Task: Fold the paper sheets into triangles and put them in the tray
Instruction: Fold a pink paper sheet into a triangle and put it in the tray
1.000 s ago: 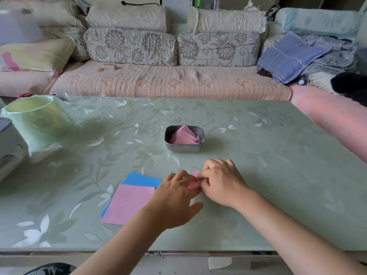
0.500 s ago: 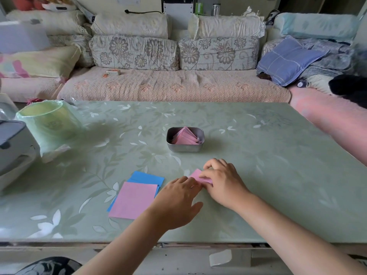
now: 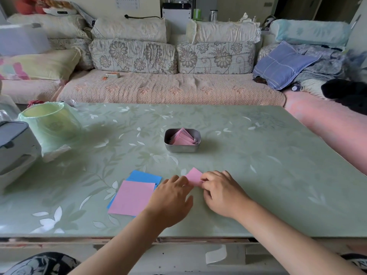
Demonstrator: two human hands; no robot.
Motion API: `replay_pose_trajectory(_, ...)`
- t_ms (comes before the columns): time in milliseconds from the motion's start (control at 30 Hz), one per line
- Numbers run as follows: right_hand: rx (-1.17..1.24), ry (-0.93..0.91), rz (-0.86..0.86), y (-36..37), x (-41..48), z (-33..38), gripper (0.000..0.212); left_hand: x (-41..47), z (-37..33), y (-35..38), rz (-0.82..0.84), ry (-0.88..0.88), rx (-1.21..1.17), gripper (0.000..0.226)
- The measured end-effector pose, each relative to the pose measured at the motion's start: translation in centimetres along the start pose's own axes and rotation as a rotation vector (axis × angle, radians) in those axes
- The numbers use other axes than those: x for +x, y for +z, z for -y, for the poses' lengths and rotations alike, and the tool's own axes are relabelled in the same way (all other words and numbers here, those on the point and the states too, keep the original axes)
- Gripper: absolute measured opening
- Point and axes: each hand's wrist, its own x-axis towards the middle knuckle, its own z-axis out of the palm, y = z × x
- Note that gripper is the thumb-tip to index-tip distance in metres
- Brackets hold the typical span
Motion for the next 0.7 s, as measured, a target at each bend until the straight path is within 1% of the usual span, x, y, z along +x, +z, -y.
replay_pose_trajectory(267, 0.005, 0.033, -0.007, 0.0, -0.3, 0.4, 0.034, -1.1, 0.7, -0.7, 0.001, -0.120, -0.028, 0.034)
replay_pose_trajectory(467, 0.013, 0.047, 0.003, -0.1, -0.3, 0.5, 0.033, -1.6, 0.5, -1.2, -0.008, -0.211, -0.048, 0.022)
replay_pose_trajectory(567, 0.026, 0.052, -0.007, -0.1, -0.5, 0.5, 0.032, -1.6, 0.4, -1.2, -0.009, -0.224, 0.021, 0.024)
replay_pose_trajectory(700, 0.009, 0.050, -0.015, 0.0, -0.6, 0.5, 0.033, -1.4, 0.2, -1.0, -0.016, -0.285, -0.009, 0.024)
